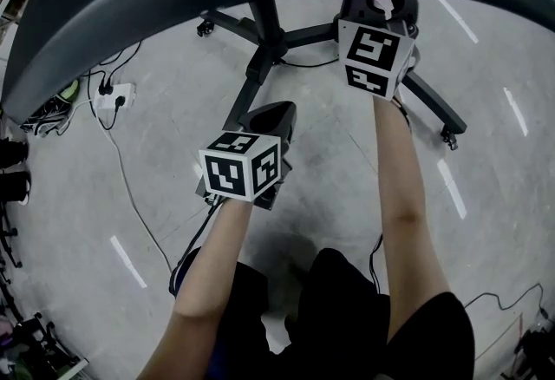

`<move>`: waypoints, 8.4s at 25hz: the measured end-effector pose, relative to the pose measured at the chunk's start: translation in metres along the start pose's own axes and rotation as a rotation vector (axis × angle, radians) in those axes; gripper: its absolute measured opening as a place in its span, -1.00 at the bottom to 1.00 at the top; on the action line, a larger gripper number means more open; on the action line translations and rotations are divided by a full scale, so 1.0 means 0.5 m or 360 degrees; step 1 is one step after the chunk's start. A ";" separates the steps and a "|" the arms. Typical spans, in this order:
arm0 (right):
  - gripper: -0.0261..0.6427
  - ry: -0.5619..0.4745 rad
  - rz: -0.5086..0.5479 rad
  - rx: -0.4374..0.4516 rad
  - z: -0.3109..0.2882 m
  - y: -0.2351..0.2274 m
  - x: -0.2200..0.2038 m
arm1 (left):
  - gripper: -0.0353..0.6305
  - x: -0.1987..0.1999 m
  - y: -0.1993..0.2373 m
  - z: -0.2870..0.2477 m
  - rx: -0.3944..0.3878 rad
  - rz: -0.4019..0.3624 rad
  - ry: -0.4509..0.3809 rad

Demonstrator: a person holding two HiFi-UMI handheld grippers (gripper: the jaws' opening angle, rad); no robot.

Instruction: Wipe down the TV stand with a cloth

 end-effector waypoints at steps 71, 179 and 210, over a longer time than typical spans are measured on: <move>-0.69 0.0986 -0.0031 0.0241 -0.025 0.052 -0.470 | -0.87 0.042 -0.008 0.028 0.0014 0.0040 -0.0024; -0.69 0.0669 0.0312 0.1727 0.349 0.709 -0.206 | -0.87 0.150 0.271 0.257 0.0225 0.0232 -0.0332; -0.69 0.0769 0.0431 0.1500 0.232 0.664 -0.242 | -0.87 0.128 0.293 0.243 0.0214 0.0200 -0.0259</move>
Point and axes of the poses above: the fingertips, and each gripper's own axes: z backward along the fingers, y to its left, x out of its top, the point moved 1 cm from there along z, backward along the fingers, and after that the axes turned 5 degrees about -y, right-handed, at the moved point
